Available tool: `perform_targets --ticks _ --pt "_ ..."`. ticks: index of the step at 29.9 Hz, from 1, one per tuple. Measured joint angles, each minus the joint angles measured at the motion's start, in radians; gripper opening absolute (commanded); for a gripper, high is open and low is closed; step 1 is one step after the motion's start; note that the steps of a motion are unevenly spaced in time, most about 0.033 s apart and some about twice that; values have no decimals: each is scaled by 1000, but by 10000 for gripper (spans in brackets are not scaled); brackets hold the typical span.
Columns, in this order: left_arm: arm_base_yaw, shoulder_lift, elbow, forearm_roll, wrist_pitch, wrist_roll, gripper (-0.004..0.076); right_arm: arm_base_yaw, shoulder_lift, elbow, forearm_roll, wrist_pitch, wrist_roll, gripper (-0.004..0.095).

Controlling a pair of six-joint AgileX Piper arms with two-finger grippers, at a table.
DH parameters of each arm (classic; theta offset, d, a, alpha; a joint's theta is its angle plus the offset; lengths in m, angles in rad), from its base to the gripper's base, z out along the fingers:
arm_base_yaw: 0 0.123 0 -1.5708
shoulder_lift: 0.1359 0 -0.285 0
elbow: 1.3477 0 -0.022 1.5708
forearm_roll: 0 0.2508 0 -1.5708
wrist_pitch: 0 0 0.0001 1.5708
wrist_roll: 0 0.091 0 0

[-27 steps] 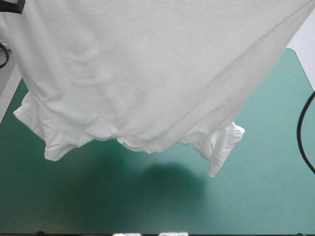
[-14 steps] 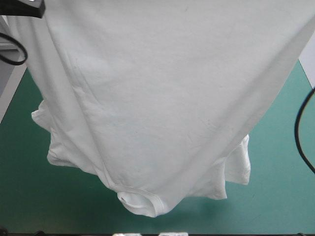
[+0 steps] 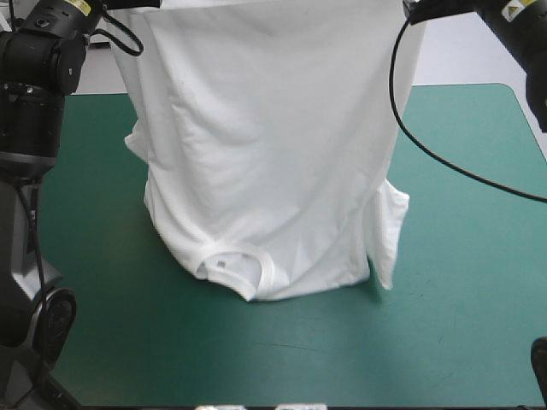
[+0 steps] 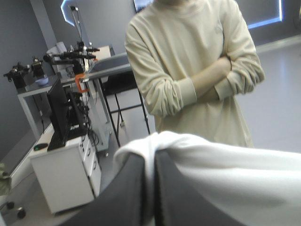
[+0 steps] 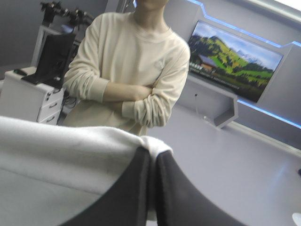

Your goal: Fold the cloth

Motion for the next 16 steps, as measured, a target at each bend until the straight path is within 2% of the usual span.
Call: perform_targets --ticks 4,10,12,16 --pt "36 70 -75 -57 -163 21 -9 -30 57 -18 22 -150 1 -17" --pt "36 95 -160 -76 -232 31 -9 -33 99 -89 35 -192 -3 -18" --pt "36 101 -166 -77 -187 34 -9 -33 107 -94 41 -165 -3 -17" --pt "36 146 -161 -107 28 34 -9 -37 145 -95 52 -33 -3 -18"
